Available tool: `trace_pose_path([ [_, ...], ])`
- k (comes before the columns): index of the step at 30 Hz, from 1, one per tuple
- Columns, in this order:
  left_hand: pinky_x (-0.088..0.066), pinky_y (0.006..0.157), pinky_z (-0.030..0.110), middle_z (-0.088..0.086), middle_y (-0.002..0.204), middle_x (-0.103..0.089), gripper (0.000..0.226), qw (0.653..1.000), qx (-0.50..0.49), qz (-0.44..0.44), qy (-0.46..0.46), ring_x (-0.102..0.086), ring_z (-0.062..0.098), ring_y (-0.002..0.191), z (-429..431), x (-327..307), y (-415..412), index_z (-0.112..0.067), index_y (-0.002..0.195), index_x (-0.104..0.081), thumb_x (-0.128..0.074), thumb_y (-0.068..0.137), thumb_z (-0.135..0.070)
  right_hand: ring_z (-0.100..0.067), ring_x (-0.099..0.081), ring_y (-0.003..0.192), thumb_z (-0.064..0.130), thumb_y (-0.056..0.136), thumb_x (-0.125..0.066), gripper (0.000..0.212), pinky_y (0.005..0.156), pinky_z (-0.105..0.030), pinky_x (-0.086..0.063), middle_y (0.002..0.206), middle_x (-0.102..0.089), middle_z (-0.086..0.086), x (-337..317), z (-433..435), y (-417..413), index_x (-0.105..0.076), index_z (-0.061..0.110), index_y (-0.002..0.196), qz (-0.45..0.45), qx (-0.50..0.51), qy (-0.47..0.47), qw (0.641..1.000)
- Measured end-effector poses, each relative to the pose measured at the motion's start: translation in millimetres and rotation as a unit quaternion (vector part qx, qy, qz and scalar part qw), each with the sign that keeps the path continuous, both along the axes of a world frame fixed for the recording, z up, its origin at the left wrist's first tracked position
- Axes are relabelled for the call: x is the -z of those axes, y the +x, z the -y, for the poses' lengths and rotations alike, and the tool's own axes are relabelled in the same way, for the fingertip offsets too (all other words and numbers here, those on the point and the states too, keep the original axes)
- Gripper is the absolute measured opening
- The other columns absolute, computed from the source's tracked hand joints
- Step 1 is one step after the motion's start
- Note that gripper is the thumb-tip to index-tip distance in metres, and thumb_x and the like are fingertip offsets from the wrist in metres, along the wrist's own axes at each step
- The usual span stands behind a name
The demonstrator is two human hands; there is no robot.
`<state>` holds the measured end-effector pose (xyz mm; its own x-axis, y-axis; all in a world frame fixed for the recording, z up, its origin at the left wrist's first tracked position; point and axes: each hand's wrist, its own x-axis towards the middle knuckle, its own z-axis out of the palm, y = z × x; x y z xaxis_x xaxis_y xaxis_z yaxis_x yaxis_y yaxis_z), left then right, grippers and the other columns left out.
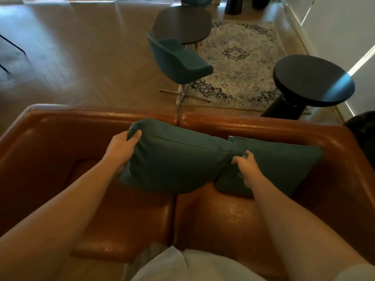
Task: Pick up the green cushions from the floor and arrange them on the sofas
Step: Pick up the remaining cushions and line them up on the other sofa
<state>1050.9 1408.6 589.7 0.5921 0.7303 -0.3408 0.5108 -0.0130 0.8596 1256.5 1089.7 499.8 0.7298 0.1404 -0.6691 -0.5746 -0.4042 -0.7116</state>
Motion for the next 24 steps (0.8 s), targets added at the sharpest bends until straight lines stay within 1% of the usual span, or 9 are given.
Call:
trace_pose_path([
  [2,-0.058,0.098,0.049,-0.003,0.098,-0.08,0.022,1.0,0.027,0.006,-0.006,-0.074,0.02,0.099,-10,-2,6,-0.025,0.103,-0.075,-0.063,0.104,-0.043,-0.035,-0.046,0.137,0.001,0.096,-0.061,0.092,0.114,-0.052,-0.045,0.168,-0.037,-0.013,-2,-15,-1,-0.021,0.03,0.173,-0.012,0.015,0.001,1.0],
  [6,-0.058,0.094,0.051,-0.004,0.099,-0.078,0.032,0.995,0.073,-0.032,0.058,-0.072,0.021,0.098,-31,1,20,-0.027,0.1,-0.076,-0.061,0.102,-0.055,-0.039,-0.039,0.151,-0.001,0.098,-0.061,0.088,0.122,-0.052,-0.041,0.17,-0.034,-0.012,-2,-43,-6,-0.022,0.024,0.172,0.047,-0.016,-0.053,0.997],
  [8,-0.057,0.083,0.042,-0.002,0.095,-0.075,0.036,0.986,0.104,-0.072,0.112,-0.07,0.021,0.092,-37,1,26,-0.025,0.097,-0.074,-0.058,0.103,-0.057,-0.04,-0.03,0.157,0.01,0.098,-0.067,0.089,0.126,-0.055,-0.035,0.174,-0.021,-0.013,-2,-60,-13,-0.02,0.023,0.173,0.114,-0.091,-0.173,0.974],
  [10,-0.047,0.064,0.035,0.0,0.085,-0.071,0.041,0.97,0.137,-0.099,0.177,-0.066,0.02,0.081,-39,2,33,-0.021,0.086,-0.068,-0.056,0.104,-0.055,-0.038,-0.022,0.16,0.023,0.097,-0.073,0.092,0.128,-0.058,-0.031,0.176,-0.014,-0.012,-7,-80,-25,-0.02,0.028,0.172,0.188,-0.159,-0.245,0.938],
  [12,-0.036,0.056,0.031,0.0,0.077,-0.064,0.042,0.952,0.173,-0.12,0.224,-0.06,0.016,0.072,-38,-1,41,-0.023,0.077,-0.06,-0.054,0.105,-0.053,-0.034,-0.021,0.161,0.033,0.097,-0.076,0.091,0.128,-0.057,-0.029,0.175,-0.019,-0.006,-17,-107,-39,-0.023,0.031,0.171,0.242,-0.239,-0.205,0.918],
  [15,-0.039,0.056,0.029,0.0,0.075,-0.065,0.038,0.929,0.261,-0.116,0.237,-0.061,0.015,0.067,-38,-5,51,-0.023,0.08,-0.063,-0.058,0.104,-0.052,-0.028,-0.027,0.16,0.038,0.092,-0.081,0.099,0.129,-0.052,-0.03,0.173,-0.031,-0.002,-30,-150,-58,-0.023,0.028,0.172,0.268,-0.362,-0.079,0.889],
  [19,-0.044,0.058,0.029,-0.002,0.076,-0.07,0.034,0.91,0.329,-0.093,0.232,-0.066,0.015,0.07,-48,-15,57,-0.023,0.085,-0.072,-0.064,0.1,-0.053,-0.022,-0.038,0.155,0.051,0.082,-0.091,0.114,0.127,-0.046,-0.037,0.17,-0.038,0.001,-41,-171,-61,-0.024,0.028,0.172,0.248,-0.338,-0.007,0.908],
  [21,-0.044,0.06,0.029,-0.003,0.075,-0.071,0.035,0.908,0.338,-0.079,0.234,-0.066,0.013,0.071,-52,-19,58,-0.023,0.084,-0.074,-0.066,0.099,-0.054,-0.019,-0.051,0.141,0.046,0.084,-0.091,0.094,0.119,-0.041,-0.045,0.154,-0.055,0.001,-44,-173,-62,-0.044,0.025,0.163,0.268,-0.319,-0.015,0.909],
  [24,-0.051,0.066,0.03,-0.007,0.079,-0.072,0.029,0.92,0.325,-0.052,0.213,-0.068,0.011,0.075,-56,-21,56,-0.03,0.088,-0.074,-0.067,0.097,-0.056,-0.015,-0.066,0.106,0.035,0.093,-0.086,0.033,0.096,-0.037,-0.055,0.111,-0.07,0.006,-47,-178,-67,-0.071,0.024,0.12,0.285,-0.271,-0.004,0.92],
])
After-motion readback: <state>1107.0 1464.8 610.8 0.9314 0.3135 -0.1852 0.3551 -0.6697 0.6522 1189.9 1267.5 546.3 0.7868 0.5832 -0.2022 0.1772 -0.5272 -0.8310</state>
